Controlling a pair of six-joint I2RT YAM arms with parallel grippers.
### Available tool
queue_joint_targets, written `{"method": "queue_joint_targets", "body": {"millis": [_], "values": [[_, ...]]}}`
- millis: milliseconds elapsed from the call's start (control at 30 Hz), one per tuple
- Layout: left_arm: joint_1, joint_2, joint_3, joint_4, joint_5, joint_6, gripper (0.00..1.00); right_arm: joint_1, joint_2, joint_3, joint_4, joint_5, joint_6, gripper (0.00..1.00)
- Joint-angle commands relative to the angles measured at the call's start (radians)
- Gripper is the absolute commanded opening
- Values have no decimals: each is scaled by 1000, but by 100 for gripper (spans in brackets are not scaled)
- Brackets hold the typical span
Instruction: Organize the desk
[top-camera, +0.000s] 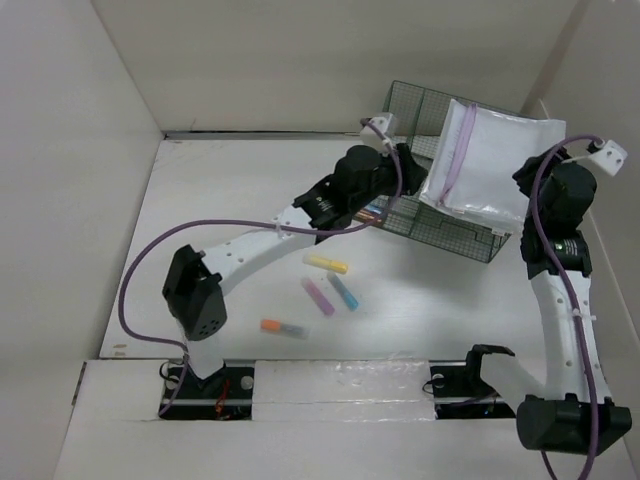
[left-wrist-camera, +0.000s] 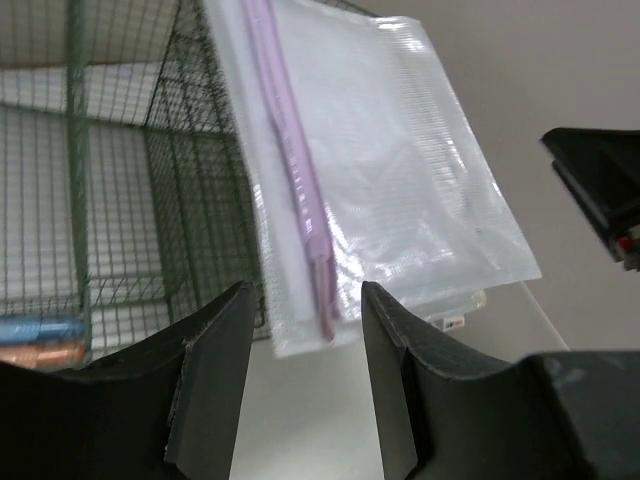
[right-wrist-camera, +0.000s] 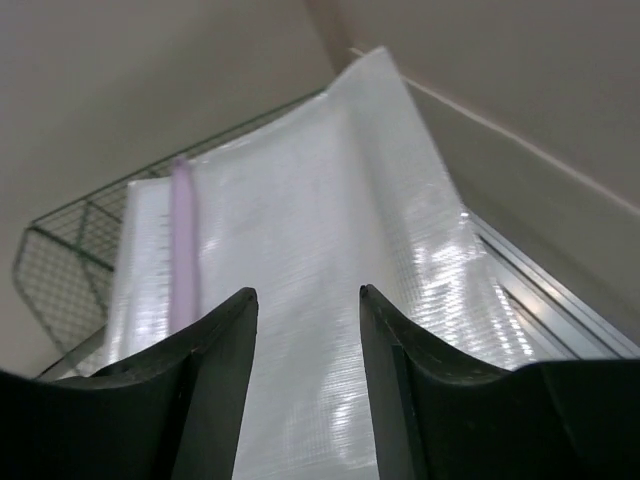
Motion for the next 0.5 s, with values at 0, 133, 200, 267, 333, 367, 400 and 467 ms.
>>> {"method": "queue_joint_targets", "body": {"millis": [0, 133, 200, 267, 333, 367, 400, 467], "values": [[-57, 80, 211, -110, -23, 152, 42, -100, -28, -36, 34, -71, 46, 51], [-126, 221, 434, -230, -156, 275, 42, -180, -25, -79, 64, -125, 64, 45], [-135, 301, 554, -288, -190, 323, 42, -221, -20, -88, 64, -160, 67, 44], [-144, 365, 606, -304, -218, 349, 42, -243, -22, -106, 63, -200, 80, 44], [-144, 407, 677, -311, -227, 399, 42, -270, -33, -125, 80, -232, 95, 45], [-144, 436, 695, -314, -214, 413, 41, -271, -43, -130, 82, -240, 98, 46], [-144, 445, 718, -311, -203, 432, 42, -284, -45, -140, 83, -246, 104, 46], [-144, 470, 723, -281, -193, 473, 41, -294, -51, -151, 96, -258, 112, 48]]}}
